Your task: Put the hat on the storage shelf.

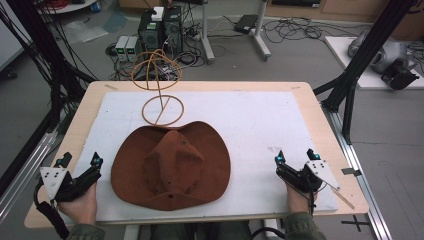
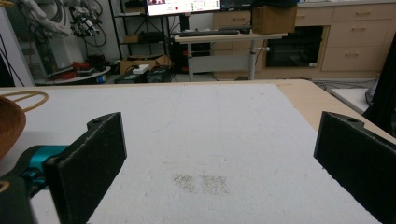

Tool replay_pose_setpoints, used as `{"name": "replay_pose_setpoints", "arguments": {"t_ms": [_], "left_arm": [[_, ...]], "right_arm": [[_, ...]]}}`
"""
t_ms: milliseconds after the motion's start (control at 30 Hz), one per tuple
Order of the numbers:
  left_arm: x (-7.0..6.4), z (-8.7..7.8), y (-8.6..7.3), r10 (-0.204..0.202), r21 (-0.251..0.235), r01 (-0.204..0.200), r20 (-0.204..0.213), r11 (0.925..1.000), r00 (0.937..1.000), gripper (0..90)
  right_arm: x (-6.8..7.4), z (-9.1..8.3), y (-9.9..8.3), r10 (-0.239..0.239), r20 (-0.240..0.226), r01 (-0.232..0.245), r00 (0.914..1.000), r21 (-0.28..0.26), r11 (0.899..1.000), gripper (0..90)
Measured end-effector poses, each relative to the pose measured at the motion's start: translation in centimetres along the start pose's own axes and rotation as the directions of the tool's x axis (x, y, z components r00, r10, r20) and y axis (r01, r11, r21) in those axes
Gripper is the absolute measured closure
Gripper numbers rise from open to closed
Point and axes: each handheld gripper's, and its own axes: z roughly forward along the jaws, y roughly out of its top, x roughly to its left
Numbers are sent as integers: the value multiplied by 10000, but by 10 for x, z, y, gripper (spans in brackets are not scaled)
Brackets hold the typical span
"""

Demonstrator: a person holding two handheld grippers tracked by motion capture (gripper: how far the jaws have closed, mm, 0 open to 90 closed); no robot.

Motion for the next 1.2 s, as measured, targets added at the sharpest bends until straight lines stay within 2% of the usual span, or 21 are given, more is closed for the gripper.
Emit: {"name": "replay_pose_setpoints", "arguments": {"t_ms": [500, 767, 900, 1133, 1167, 1200], "left_arm": [[-1, 1, 0, 17, 38, -17, 60, 10000, 10000, 178], [-1, 1, 0, -115, 126, 113, 137, 9999, 9998, 177], [-1, 2, -2, -173, 191, 168, 269, 9997, 9995, 178], [0, 2, -1, -230, 146, 226, 228, 9996, 9995, 178], [1, 1, -1, -264, 125, 261, 207, 9996, 9994, 178], [1, 1, -1, -273, 84, 271, 184, 9996, 9995, 178]], "right_arm": [[-1, 0, 0, -17, -8, 17, 10000, -35, 10000, 15], [-2, -1, 4, 43, 1, -43, 10000, -105, 9999, 15], [0, -2, 15, 159, -155, -164, 9998, -351, 9992, 15], [-1, -3, 31, 348, -265, -363, 9990, -551, 9978, 15], [-1, -2, 34, 422, -370, -442, 9984, -533, 9976, 15], [-2, 2, 38, 634, -754, -663, 9951, -376, 9971, 14]]}}
